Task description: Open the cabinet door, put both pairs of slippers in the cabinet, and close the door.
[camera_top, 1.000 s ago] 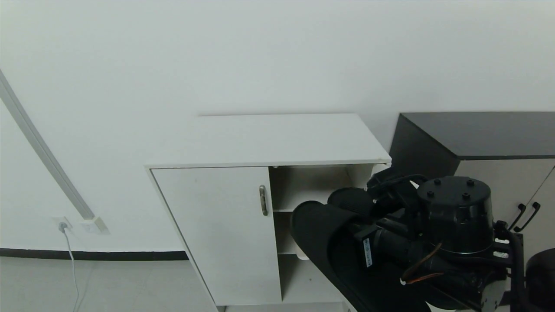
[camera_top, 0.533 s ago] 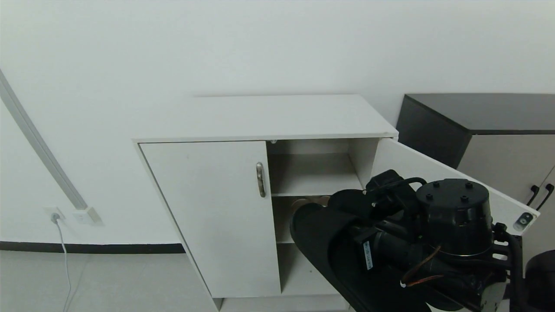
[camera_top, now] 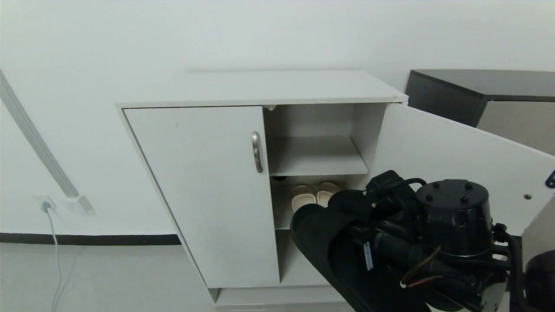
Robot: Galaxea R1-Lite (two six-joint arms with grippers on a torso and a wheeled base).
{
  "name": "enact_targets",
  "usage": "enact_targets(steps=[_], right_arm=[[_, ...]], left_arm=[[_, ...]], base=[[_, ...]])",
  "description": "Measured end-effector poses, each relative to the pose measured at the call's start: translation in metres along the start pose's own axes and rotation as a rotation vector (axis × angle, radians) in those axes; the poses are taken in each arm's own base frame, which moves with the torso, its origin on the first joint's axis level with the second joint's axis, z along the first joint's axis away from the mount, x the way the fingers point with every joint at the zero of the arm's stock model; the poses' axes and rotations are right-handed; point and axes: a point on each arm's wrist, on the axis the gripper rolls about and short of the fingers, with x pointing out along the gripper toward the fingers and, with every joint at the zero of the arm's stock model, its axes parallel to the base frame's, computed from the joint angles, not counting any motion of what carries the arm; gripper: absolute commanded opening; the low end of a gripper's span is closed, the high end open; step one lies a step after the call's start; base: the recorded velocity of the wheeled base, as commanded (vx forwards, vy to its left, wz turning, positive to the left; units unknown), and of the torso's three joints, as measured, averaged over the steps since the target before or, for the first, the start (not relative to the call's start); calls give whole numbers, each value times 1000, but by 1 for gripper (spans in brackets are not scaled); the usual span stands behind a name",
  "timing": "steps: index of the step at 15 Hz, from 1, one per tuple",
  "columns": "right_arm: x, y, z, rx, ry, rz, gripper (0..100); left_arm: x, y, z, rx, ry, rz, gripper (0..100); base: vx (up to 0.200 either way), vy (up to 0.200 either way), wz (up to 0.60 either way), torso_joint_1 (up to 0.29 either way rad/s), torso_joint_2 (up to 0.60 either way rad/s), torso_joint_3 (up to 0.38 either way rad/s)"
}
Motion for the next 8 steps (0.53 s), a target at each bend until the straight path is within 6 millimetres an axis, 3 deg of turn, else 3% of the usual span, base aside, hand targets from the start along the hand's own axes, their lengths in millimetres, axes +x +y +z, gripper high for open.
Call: enact_targets(steps=[5, 8], right_arm=[[0, 0, 0, -1, 2, 1, 0], [0, 1, -1, -5, 3, 2, 0]], left_arm=[[0, 0, 0, 0, 0, 0, 0], [0, 0, 0, 0, 0, 0, 0]], base=[[0, 0, 0, -27, 414, 373], [0, 0, 0, 0, 0, 0]])
